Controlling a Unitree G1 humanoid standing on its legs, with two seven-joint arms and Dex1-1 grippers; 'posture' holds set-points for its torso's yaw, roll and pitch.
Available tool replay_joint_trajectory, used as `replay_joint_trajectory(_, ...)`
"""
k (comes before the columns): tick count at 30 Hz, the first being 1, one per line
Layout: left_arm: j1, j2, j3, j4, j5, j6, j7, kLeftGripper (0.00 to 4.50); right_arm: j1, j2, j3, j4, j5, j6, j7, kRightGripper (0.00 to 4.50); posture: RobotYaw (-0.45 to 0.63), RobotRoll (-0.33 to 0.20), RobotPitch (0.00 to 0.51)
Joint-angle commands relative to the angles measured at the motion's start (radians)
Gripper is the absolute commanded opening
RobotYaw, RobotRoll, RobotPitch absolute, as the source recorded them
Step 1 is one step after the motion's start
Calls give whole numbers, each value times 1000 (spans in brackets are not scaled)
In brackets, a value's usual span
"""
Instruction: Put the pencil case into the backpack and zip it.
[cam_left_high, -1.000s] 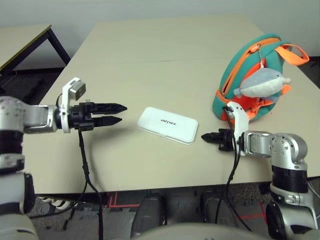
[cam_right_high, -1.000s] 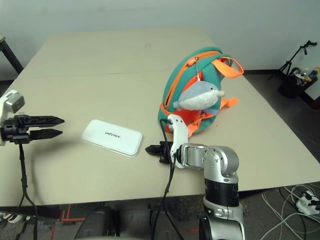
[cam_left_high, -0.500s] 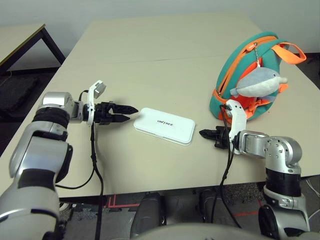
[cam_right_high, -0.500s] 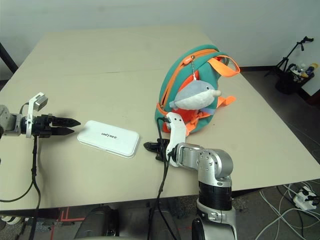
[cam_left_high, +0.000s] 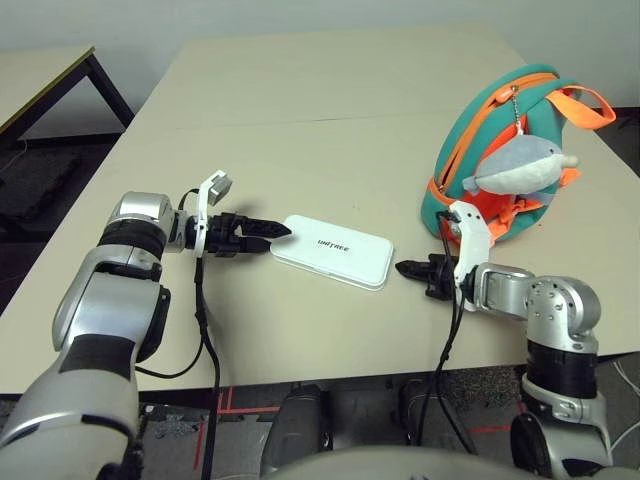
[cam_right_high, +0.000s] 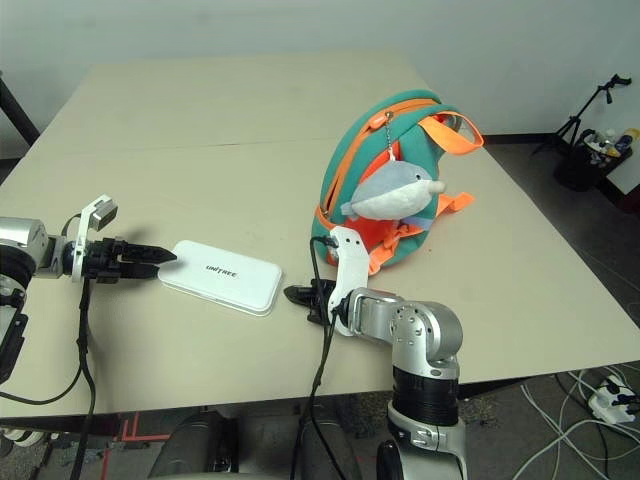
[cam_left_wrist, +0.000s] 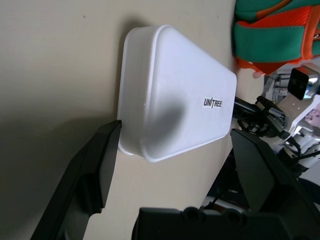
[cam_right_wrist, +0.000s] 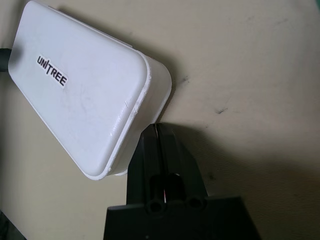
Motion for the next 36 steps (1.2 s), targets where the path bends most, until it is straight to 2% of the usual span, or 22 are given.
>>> replay_joint_trajectory(1,55,-26,1,-65,-8,60,-2,4468,-19,19,51,28,-15,-31,6,0,-23,0,82)
replay_joint_trajectory(9,124,-25,52,-167,-24,121,43,4468,-39,35,88,64,-29,-72,20,0,-14,0,83)
replay_joint_trajectory(15,146,-26,78,-246,-62,227,71,4468,-46,40,107,78,-39,-89,29,0,-11,0,82)
replay_joint_trajectory(21,206,38,58,-371,-97,272,73,4468,-40,34,108,77,-42,-97,36,0,-10,0,78)
replay_joint_trajectory(27,160,74,42,-302,-76,206,66,4468,-31,26,114,76,-44,-106,39,0,-18,0,68)
replay_joint_trajectory(36,12,97,-46,-112,15,59,-14,4468,-12,1,112,54,-47,-105,49,0,-44,0,58)
